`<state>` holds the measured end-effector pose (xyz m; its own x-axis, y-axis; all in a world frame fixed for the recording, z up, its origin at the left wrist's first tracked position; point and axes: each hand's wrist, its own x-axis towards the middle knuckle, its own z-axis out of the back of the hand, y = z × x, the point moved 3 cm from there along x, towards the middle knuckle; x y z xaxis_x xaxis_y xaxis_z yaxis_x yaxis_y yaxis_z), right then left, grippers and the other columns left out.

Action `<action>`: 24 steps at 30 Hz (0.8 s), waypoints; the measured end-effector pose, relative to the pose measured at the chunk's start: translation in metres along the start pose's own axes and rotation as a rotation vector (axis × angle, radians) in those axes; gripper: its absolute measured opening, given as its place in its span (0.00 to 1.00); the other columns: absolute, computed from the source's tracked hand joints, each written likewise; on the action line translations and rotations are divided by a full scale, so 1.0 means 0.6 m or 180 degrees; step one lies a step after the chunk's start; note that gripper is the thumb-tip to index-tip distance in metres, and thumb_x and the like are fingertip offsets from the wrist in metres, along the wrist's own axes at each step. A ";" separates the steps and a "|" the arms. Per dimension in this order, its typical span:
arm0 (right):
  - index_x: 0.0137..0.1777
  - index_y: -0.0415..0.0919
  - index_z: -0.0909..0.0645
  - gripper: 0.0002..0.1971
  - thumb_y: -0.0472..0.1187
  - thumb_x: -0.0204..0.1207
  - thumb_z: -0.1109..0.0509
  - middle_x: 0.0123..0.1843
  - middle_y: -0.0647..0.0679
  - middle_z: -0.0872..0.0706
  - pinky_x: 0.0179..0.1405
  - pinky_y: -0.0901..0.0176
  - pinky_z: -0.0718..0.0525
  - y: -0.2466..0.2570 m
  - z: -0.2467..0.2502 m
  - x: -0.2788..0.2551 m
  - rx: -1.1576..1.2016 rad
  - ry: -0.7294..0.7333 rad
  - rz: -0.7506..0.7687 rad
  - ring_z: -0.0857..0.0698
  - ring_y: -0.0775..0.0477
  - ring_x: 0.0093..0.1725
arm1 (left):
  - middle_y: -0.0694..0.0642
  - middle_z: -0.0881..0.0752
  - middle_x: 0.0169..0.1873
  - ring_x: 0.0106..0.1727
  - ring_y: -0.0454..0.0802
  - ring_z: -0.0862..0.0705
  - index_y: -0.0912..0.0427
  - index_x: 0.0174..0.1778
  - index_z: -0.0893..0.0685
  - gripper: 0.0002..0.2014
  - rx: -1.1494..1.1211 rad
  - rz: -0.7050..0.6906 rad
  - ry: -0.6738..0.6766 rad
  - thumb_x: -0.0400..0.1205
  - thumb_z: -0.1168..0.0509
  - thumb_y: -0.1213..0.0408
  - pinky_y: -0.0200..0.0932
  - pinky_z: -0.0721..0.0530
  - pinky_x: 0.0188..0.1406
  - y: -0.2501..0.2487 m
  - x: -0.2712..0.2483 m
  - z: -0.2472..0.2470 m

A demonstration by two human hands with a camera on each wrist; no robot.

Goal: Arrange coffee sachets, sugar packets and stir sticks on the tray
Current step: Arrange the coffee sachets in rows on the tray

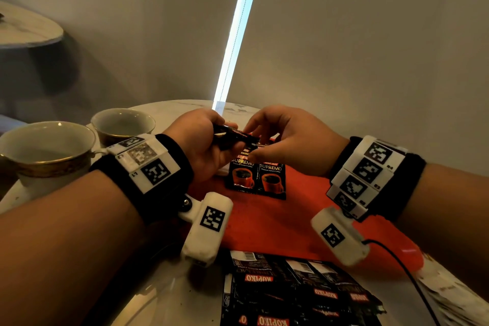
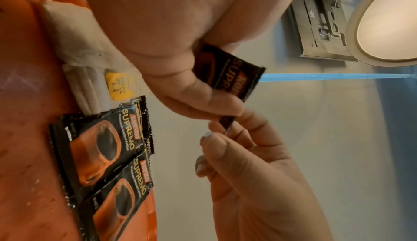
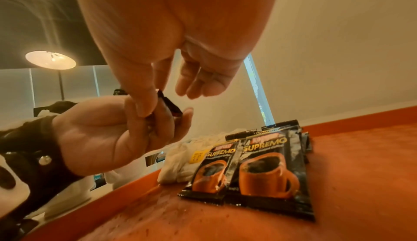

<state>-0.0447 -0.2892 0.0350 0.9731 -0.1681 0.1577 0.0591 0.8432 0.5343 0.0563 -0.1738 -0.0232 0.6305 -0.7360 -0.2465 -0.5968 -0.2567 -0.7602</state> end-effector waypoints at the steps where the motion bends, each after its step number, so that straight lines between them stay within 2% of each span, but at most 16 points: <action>1: 0.51 0.55 0.15 0.17 0.37 0.69 0.16 0.48 0.47 0.08 0.46 0.55 0.10 -0.001 -0.002 0.001 0.0006 -0.0037 0.0030 0.09 0.47 0.48 | 0.67 0.19 0.55 0.43 0.57 0.15 0.71 0.68 0.22 0.17 -0.0033 -0.0001 0.0012 0.88 0.48 0.67 0.37 0.15 0.21 0.001 0.002 0.000; 4: 0.50 0.51 0.14 0.11 0.38 0.72 0.18 0.43 0.48 0.08 0.42 0.58 0.12 -0.003 -0.005 0.005 0.0064 -0.0143 0.0118 0.09 0.50 0.42 | 0.66 0.20 0.52 0.43 0.56 0.15 0.69 0.63 0.25 0.13 -0.0071 0.0012 0.0029 0.88 0.49 0.69 0.37 0.16 0.19 0.001 0.006 -0.001; 6: 0.49 0.51 0.12 0.08 0.39 0.74 0.19 0.42 0.50 0.07 0.40 0.63 0.13 -0.004 -0.004 0.006 0.0124 -0.0200 0.0155 0.10 0.56 0.41 | 0.66 0.19 0.46 0.36 0.55 0.14 0.68 0.60 0.26 0.11 -0.0029 0.0015 0.0004 0.88 0.49 0.69 0.37 0.16 0.19 0.000 0.008 -0.001; 8: 0.47 0.53 0.11 0.07 0.38 0.76 0.21 0.41 0.52 0.07 0.43 0.61 0.12 -0.007 -0.001 0.007 0.0166 -0.0289 0.0171 0.10 0.58 0.41 | 0.65 0.19 0.45 0.33 0.52 0.16 0.68 0.60 0.24 0.11 0.0061 0.0048 -0.0018 0.87 0.48 0.68 0.36 0.18 0.18 -0.001 0.012 0.001; 11: 0.43 0.55 0.12 0.10 0.37 0.79 0.25 0.37 0.53 0.09 0.39 0.57 0.15 -0.016 0.010 0.010 0.0253 -0.0482 0.0154 0.15 0.58 0.33 | 0.57 0.20 0.38 0.26 0.43 0.26 0.62 0.57 0.17 0.12 0.0451 0.0219 -0.0029 0.87 0.43 0.60 0.32 0.28 0.14 0.003 0.017 0.008; 14: 0.43 0.50 0.12 0.09 0.35 0.80 0.26 0.36 0.50 0.10 0.35 0.57 0.16 -0.030 0.029 0.013 0.0410 -0.0649 -0.0069 0.16 0.55 0.31 | 0.51 0.19 0.31 0.22 0.39 0.31 0.56 0.55 0.15 0.13 0.0754 0.0277 -0.0069 0.86 0.37 0.51 0.29 0.37 0.13 0.002 0.016 0.014; 16: 0.43 0.46 0.12 0.07 0.34 0.80 0.27 0.36 0.50 0.11 0.35 0.57 0.15 -0.039 0.038 0.015 0.0523 -0.0630 -0.0225 0.15 0.54 0.33 | 0.50 0.17 0.33 0.21 0.39 0.33 0.55 0.60 0.15 0.16 0.0778 0.0185 -0.0049 0.83 0.33 0.49 0.30 0.38 0.13 -0.002 0.014 0.015; 19: 0.41 0.43 0.12 0.08 0.34 0.80 0.27 0.36 0.45 0.11 0.34 0.55 0.16 -0.054 0.039 0.019 0.0562 -0.0483 -0.0428 0.15 0.50 0.34 | 0.50 0.16 0.42 0.21 0.39 0.36 0.53 0.62 0.15 0.17 0.0896 -0.0036 0.0168 0.80 0.29 0.51 0.31 0.42 0.16 -0.008 0.007 0.009; 22: 0.40 0.43 0.11 0.07 0.35 0.80 0.27 0.36 0.42 0.12 0.34 0.54 0.17 -0.059 0.034 0.021 0.0662 -0.0307 -0.0509 0.16 0.45 0.36 | 0.51 0.16 0.39 0.21 0.39 0.36 0.57 0.61 0.15 0.17 0.1038 -0.0149 0.0265 0.78 0.27 0.56 0.29 0.41 0.16 -0.004 0.001 0.003; 24: 0.41 0.42 0.11 0.07 0.35 0.80 0.27 0.35 0.42 0.12 0.31 0.56 0.18 -0.056 0.034 0.022 0.0695 -0.0248 -0.0517 0.16 0.47 0.34 | 0.54 0.17 0.40 0.20 0.40 0.36 0.63 0.64 0.14 0.19 0.1133 -0.0176 0.0164 0.79 0.27 0.58 0.30 0.39 0.14 0.000 0.003 0.005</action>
<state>-0.0383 -0.3299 0.0359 0.9343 -0.3378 0.1143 0.1551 0.6736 0.7226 0.0588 -0.1737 -0.0254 0.6258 -0.7600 -0.1756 -0.3468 -0.0695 -0.9354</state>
